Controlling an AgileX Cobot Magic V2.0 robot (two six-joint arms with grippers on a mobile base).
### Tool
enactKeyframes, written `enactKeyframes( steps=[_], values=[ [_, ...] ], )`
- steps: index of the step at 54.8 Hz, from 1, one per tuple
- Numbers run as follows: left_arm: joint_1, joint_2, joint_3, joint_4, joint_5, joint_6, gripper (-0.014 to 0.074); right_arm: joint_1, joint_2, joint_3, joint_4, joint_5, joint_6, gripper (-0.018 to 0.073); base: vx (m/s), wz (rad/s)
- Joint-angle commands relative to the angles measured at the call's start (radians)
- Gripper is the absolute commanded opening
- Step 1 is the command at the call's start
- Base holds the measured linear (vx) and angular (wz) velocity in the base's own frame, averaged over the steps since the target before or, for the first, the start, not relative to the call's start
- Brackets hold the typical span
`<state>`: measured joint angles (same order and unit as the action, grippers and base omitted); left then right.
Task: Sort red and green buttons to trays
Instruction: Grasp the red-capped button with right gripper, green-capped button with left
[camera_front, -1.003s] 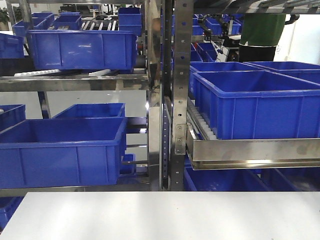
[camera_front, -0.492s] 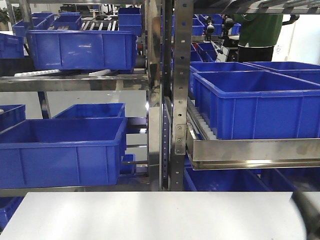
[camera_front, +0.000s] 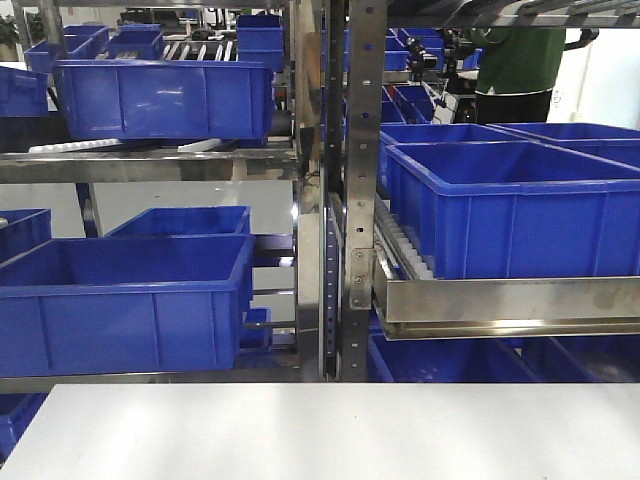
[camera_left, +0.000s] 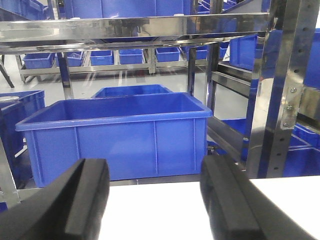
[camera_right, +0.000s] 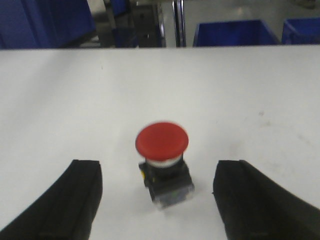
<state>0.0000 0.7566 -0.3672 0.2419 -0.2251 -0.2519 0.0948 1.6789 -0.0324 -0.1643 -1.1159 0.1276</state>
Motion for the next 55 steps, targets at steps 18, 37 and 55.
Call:
enactKeyframes(
  steps=[18, 37, 55],
  values=[
    [-0.003, -0.001, -0.037, -0.012, -0.074, -0.007, 0.0513, -0.006, 0.277, -0.202, -0.048, -0.222, -0.086, 0.0517, 0.0, 0.0],
    [-0.003, 0.0, 0.011, -0.012, -0.014, -0.007, 0.0513, -0.006, 0.317, -0.294, -0.033, -0.222, -0.082, 0.0009, 0.0, 0.0],
    [-0.003, 0.175, 0.253, -0.003, -0.316, 0.006, 0.0513, -0.006, 0.317, -0.293, -0.044, -0.222, -0.075, -0.001, 0.0, 0.0]
  ],
)
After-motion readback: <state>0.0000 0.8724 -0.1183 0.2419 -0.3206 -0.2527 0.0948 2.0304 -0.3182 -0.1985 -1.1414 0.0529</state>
